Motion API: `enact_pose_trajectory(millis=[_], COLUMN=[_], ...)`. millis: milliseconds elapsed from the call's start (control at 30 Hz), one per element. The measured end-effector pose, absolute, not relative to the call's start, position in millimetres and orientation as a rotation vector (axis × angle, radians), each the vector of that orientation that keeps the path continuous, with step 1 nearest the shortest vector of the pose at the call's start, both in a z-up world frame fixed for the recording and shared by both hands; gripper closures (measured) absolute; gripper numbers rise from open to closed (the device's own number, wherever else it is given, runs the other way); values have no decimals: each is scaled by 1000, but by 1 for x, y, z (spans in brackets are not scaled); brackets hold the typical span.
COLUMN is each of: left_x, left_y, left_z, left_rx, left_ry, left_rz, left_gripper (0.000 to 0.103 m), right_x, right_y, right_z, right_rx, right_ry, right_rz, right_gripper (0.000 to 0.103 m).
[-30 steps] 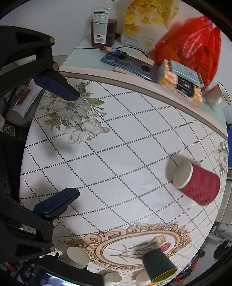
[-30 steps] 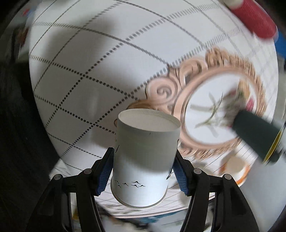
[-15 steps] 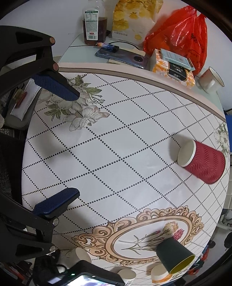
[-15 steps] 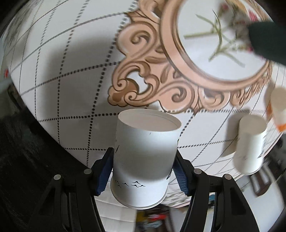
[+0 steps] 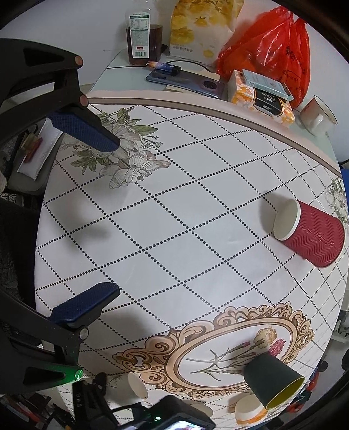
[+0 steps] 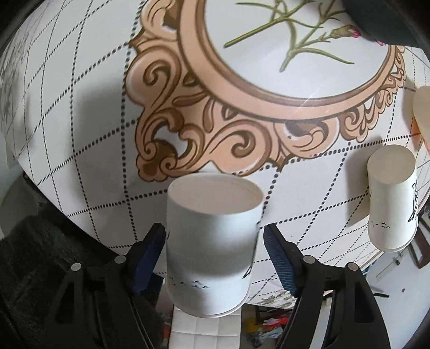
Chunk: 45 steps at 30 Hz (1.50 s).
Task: Flip cup upside down
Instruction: 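Turn the held cup rim-down and lower it onto the mirror-frame print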
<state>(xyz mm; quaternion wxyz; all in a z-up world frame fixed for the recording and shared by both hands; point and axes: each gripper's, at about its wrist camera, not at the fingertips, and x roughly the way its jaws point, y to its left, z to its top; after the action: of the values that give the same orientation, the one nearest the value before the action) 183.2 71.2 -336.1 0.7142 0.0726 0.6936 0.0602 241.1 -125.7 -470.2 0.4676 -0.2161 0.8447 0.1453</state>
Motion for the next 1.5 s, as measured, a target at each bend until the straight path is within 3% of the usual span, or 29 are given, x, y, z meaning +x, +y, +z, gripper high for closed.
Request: enact_pose_trajectory(millis=[133, 267, 467, 900, 1067, 1500], left_x=[182, 182, 184, 206, 213, 209], left_y=[69, 67, 62, 60, 60, 53], left_z=[-336, -335, -333, -341, -342, -342], left_rx=[164, 166, 169, 151, 155, 134], left_ry=[1537, 1537, 1538, 1570, 1572, 1561], left_rz=[136, 135, 135, 186, 210, 209], left_gripper=[3, 3, 3, 3, 3, 3], right_x=[256, 261, 266, 294, 268, 229], right_y=[-137, -133, -137, -170, -122, -113], right_z=[-469, -454, -435, -367, -361, -368], right_rx=[-519, -531, -508, -158, -110, -184], right_ry=[2045, 2003, 1887, 1295, 1106, 1059], right_rz=[334, 331, 321, 250, 222, 268], right_gripper=[25, 40, 41, 41, 41, 40])
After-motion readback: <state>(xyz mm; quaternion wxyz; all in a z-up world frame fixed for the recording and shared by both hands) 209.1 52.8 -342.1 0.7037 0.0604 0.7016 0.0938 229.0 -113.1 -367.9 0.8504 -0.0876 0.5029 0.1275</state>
